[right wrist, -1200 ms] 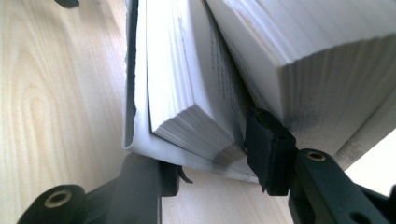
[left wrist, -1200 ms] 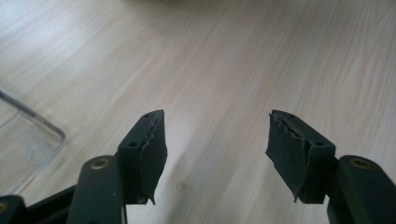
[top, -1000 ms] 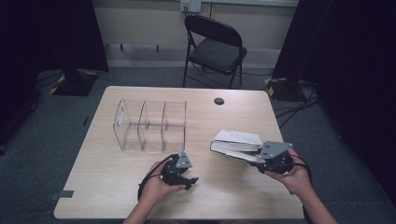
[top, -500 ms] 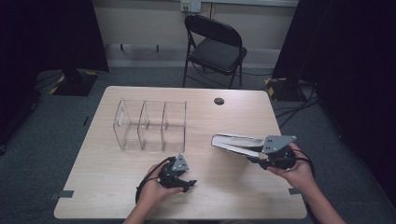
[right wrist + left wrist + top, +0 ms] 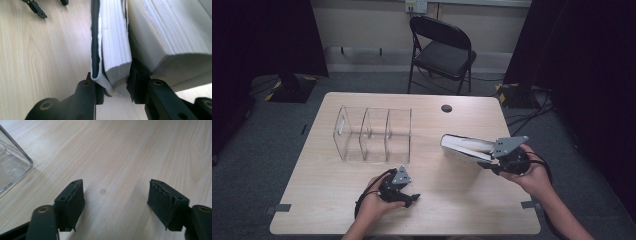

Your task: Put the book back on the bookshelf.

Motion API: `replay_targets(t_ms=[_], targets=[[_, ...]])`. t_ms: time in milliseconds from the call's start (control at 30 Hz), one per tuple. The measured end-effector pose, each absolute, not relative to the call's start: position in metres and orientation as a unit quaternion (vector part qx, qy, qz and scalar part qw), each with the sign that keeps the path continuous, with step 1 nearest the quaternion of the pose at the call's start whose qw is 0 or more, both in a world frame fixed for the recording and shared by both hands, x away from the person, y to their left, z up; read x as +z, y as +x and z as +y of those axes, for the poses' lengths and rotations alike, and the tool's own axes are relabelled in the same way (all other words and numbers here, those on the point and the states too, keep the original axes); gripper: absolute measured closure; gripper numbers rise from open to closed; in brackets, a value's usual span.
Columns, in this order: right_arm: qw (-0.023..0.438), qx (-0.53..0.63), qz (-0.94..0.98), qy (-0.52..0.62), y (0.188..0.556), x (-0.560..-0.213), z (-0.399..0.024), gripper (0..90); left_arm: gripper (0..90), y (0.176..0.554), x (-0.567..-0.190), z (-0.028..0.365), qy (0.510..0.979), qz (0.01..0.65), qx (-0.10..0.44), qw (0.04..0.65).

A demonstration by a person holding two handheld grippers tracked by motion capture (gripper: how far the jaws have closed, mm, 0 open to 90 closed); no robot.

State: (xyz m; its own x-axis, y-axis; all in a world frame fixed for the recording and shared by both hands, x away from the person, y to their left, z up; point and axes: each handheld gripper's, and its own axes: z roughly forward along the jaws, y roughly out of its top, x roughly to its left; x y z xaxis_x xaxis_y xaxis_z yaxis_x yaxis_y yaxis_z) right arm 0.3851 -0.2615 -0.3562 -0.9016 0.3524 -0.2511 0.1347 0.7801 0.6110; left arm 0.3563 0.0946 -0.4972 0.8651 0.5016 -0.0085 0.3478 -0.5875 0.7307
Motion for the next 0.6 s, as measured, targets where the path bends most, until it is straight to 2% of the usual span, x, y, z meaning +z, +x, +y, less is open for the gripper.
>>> replay_targets(t_ms=[367, 600], targets=[[0.179, 0.272, 0.937, 0.129, 0.390, -0.347, -0.255, 73.0, 24.7, 0.356, -0.499, 0.097, 0.884, 0.232, 0.101, 0.392], [0.155, 0.261, 0.945, 0.122, 0.392, -0.339, -0.257, 74.1, 24.3, 0.356, -0.499, 0.096, 0.885, 0.232, 0.101, 0.391]])
